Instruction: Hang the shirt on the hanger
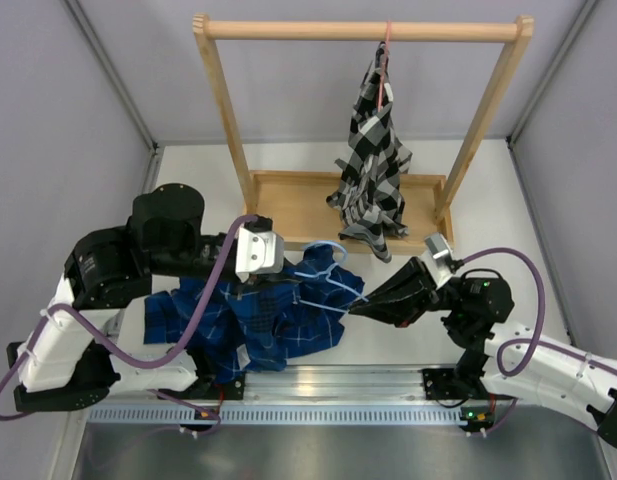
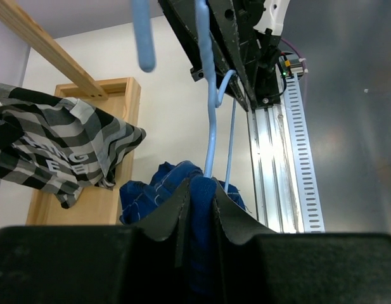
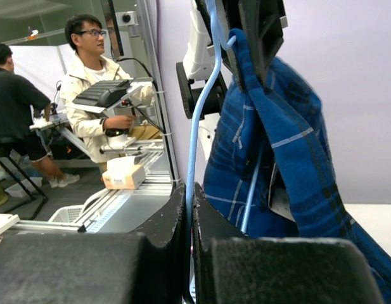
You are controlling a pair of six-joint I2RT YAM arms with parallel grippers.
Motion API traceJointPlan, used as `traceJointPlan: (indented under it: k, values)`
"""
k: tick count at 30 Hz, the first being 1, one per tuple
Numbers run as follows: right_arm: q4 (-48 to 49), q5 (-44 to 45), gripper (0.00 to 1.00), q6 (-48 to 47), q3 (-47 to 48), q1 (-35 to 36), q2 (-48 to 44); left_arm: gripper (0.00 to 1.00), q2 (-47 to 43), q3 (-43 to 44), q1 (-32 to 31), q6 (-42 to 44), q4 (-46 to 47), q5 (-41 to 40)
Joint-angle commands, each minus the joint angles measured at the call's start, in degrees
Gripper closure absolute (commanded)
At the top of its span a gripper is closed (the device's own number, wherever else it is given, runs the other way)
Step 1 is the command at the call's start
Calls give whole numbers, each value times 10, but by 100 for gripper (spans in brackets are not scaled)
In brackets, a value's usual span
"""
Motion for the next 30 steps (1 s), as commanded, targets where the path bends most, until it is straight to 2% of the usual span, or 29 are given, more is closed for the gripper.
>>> traceJointPlan:
  k: [1, 10, 22, 24, 25, 30]
  values:
    - [4, 29, 100, -58, 60, 26, 9, 85, 9, -4, 0, -1, 28, 34]
    - [-55, 52, 100, -108, 109, 64, 56, 86, 9, -8, 0, -1, 35, 72]
    - [-57, 69, 100, -118, 120, 76, 64, 79, -10, -49, 0, -5, 58, 68]
    - [-55, 69, 100, -118, 123, 79, 70, 84, -11, -52, 0, -5, 59, 63]
    - [-51, 69, 100, -117, 123, 78, 71, 100, -12, -55, 0, -5, 59, 60]
    - [-77, 96, 100, -140, 105, 79, 42, 100, -30, -70, 0, -14, 74, 13]
